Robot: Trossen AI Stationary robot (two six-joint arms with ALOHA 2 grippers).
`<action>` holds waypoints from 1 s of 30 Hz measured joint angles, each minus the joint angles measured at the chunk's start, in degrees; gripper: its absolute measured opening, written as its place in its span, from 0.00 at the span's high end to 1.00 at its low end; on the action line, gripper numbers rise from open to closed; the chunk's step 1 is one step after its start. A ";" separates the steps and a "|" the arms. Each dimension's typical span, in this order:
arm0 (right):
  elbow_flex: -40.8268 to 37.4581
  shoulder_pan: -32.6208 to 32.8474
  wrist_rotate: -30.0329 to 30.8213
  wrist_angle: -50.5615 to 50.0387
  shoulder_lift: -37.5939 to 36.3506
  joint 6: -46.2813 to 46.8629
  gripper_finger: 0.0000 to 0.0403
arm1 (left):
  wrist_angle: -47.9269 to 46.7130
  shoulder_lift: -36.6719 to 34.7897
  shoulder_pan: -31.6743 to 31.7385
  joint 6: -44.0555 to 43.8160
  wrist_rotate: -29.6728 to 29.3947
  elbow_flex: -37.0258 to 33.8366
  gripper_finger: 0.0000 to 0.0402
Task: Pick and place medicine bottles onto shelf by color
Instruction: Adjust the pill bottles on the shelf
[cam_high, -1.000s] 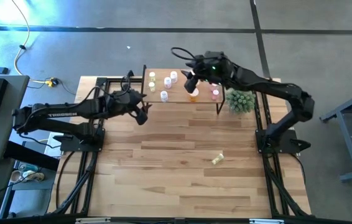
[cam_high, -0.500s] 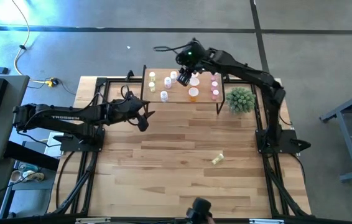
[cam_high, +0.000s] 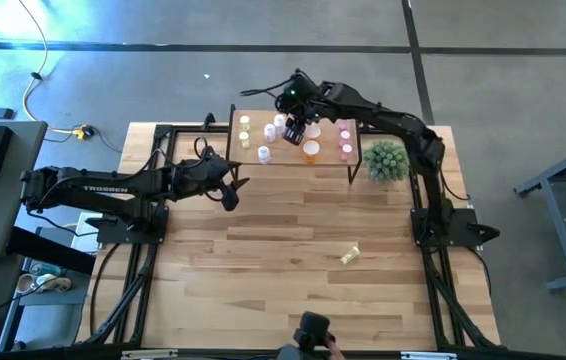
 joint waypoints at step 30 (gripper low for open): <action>-0.11 -0.76 1.55 6.97 4.35 -0.96 0.57 | 0.01 0.00 0.00 0.44 -0.02 0.00 0.39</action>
